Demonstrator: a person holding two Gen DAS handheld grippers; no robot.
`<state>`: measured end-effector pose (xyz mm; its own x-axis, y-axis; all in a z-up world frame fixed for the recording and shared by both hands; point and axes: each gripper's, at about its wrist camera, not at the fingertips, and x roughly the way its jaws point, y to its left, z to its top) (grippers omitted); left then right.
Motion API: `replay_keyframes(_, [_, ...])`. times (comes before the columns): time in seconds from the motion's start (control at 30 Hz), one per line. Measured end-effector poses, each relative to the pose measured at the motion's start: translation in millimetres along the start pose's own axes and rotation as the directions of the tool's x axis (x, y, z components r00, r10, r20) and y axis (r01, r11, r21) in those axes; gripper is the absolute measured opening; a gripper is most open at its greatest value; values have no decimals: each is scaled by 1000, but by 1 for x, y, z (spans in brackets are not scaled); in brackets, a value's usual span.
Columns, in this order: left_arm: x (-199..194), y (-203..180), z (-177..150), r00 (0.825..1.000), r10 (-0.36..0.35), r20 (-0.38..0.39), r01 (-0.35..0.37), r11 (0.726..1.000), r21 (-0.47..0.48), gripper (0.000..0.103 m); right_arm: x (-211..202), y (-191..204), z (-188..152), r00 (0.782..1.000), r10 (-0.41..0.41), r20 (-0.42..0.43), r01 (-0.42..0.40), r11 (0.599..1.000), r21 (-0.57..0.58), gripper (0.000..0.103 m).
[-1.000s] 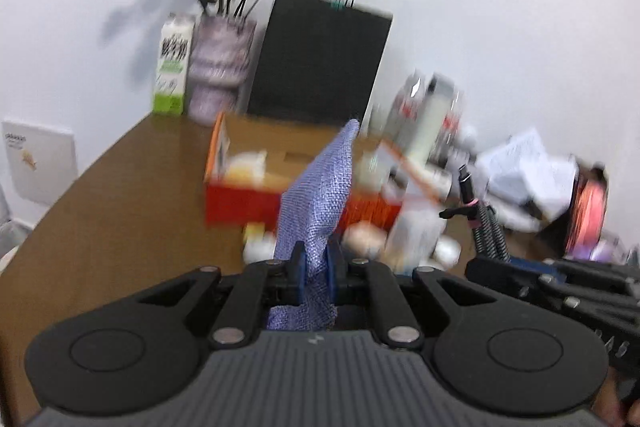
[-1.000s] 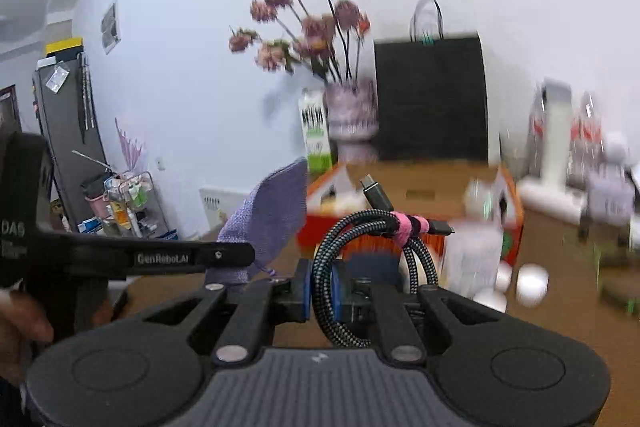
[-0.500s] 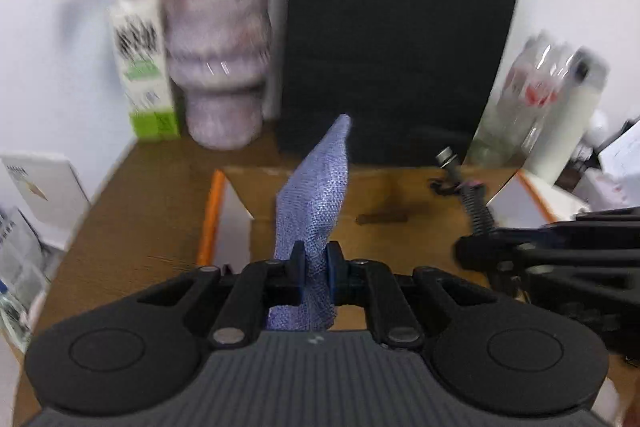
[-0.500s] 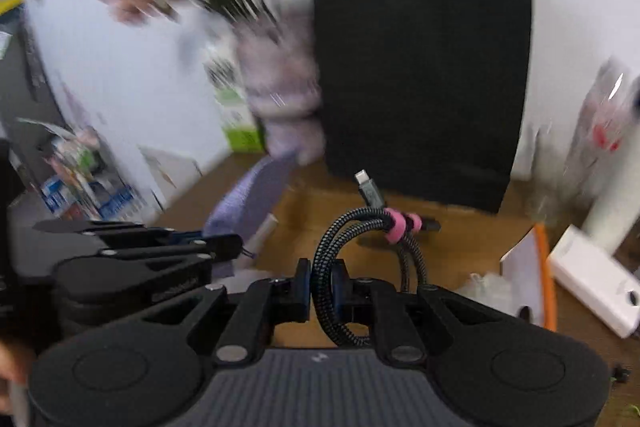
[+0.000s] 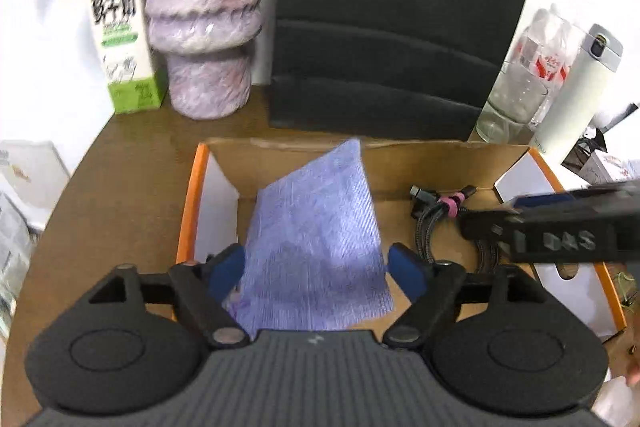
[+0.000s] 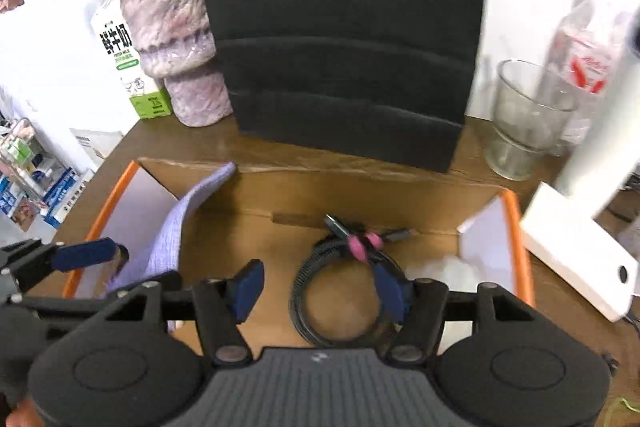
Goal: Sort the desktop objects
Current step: 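Withdraw both tools from the box back over the table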
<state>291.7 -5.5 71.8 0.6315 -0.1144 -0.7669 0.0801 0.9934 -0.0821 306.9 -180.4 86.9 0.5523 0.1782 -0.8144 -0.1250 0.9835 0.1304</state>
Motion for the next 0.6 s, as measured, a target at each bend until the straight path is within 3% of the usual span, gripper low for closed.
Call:
replay_keyframes(0.07, [-1, 0, -1, 1000, 8, -27, -8, 1000, -3, 85, -8, -4, -11, 1000, -5, -14, 5, 1000, 0, 61])
replay_keyframes(0.17, [-16, 2, -6, 1000, -7, -16, 6, 999, -36, 86, -19, -9, -25, 1000, -19, -22, 19, 1000, 9, 61])
replay_keyframes(0.27, [-40, 0, -17, 1000, 24, 4, -23, 997, -75, 88, -33, -12, -40, 999, -39, -16, 39, 999, 24, 61])
replay_keyframes(0.33, [-65, -4, -37, 998, 15, 57, -8, 991, -131, 98, -47, -10, -53, 999, -45, 14, 45, 999, 29, 61])
replay_keyframes(0.47, [-114, -11, -86, 988, -46, 145, 65, 989, -130, 100, -94, 3, -92, 984, -31, 178, 30, 1000, 8, 72])
replay_keyframes(0.53, [-139, -11, -116, 978, -50, 201, 78, 988, -134, 103, -122, 12, -127, 957, -50, 286, 56, 998, -13, 81])
replay_keyframes(0.6, [-159, -7, -153, 962, -60, 267, 96, 988, -125, 103, -147, 23, -168, 923, -79, 378, 95, 995, -23, 82])
